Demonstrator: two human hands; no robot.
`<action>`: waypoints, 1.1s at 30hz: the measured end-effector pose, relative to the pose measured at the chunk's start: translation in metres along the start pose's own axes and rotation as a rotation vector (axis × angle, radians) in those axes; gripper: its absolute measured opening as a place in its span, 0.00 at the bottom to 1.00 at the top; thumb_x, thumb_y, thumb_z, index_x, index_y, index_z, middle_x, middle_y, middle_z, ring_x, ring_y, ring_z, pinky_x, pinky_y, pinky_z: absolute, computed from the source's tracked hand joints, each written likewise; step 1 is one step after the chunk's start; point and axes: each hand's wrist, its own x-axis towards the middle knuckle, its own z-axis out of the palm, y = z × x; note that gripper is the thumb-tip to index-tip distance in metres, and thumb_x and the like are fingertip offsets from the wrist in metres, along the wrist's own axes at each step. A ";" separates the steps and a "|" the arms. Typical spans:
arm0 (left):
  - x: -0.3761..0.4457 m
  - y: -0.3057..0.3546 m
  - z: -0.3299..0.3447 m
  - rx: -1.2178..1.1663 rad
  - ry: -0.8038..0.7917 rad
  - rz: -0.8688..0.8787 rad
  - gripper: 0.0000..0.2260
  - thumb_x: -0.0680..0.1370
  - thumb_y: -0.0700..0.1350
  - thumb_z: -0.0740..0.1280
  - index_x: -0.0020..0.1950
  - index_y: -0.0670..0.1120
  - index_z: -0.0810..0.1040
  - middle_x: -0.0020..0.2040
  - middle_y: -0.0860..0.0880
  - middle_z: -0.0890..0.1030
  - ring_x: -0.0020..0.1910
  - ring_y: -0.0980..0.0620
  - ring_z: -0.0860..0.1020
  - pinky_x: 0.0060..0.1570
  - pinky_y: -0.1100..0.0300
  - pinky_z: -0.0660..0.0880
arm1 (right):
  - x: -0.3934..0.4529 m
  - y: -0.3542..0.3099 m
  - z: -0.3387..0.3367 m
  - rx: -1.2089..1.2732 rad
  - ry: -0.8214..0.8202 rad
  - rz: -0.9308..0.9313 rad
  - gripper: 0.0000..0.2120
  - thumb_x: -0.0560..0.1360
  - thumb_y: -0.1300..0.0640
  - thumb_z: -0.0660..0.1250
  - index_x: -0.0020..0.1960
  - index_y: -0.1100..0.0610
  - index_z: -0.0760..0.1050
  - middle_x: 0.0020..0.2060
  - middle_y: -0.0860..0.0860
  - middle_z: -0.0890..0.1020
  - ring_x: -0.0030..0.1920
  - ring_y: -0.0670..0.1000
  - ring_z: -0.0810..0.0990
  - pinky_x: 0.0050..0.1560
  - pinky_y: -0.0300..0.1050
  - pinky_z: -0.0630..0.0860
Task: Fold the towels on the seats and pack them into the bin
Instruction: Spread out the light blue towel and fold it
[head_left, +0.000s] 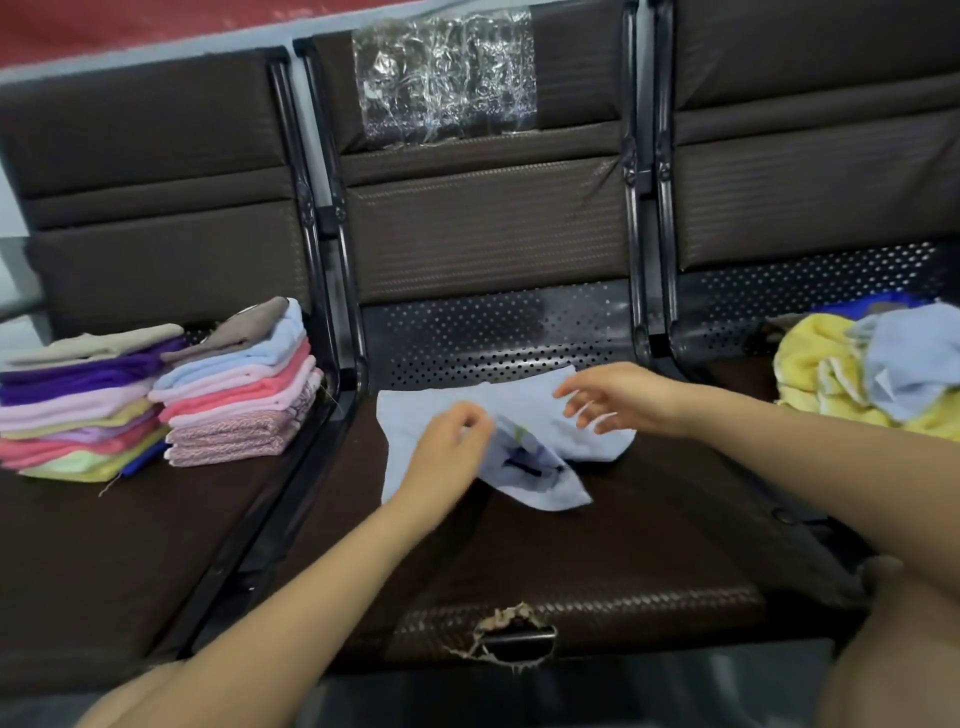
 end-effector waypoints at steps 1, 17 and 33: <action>0.006 0.007 -0.011 -0.105 0.110 -0.049 0.09 0.80 0.41 0.61 0.40 0.47 0.73 0.36 0.54 0.74 0.36 0.60 0.71 0.39 0.66 0.68 | 0.001 -0.005 0.001 0.090 -0.008 -0.028 0.14 0.80 0.51 0.62 0.53 0.61 0.78 0.38 0.54 0.80 0.36 0.50 0.79 0.38 0.41 0.74; 0.031 -0.019 -0.083 -0.477 0.484 -0.550 0.15 0.83 0.50 0.57 0.39 0.45 0.73 0.20 0.55 0.74 0.26 0.55 0.74 0.30 0.63 0.70 | 0.062 0.027 0.039 -0.991 -0.078 -0.301 0.17 0.77 0.49 0.66 0.37 0.61 0.76 0.37 0.56 0.79 0.42 0.53 0.76 0.51 0.51 0.71; 0.012 -0.074 -0.067 1.015 -0.317 0.069 0.15 0.78 0.56 0.62 0.61 0.51 0.76 0.53 0.51 0.77 0.57 0.49 0.72 0.52 0.56 0.70 | 0.038 0.008 -0.005 -1.278 0.304 -0.331 0.09 0.79 0.52 0.62 0.57 0.54 0.73 0.52 0.52 0.74 0.59 0.54 0.70 0.53 0.49 0.70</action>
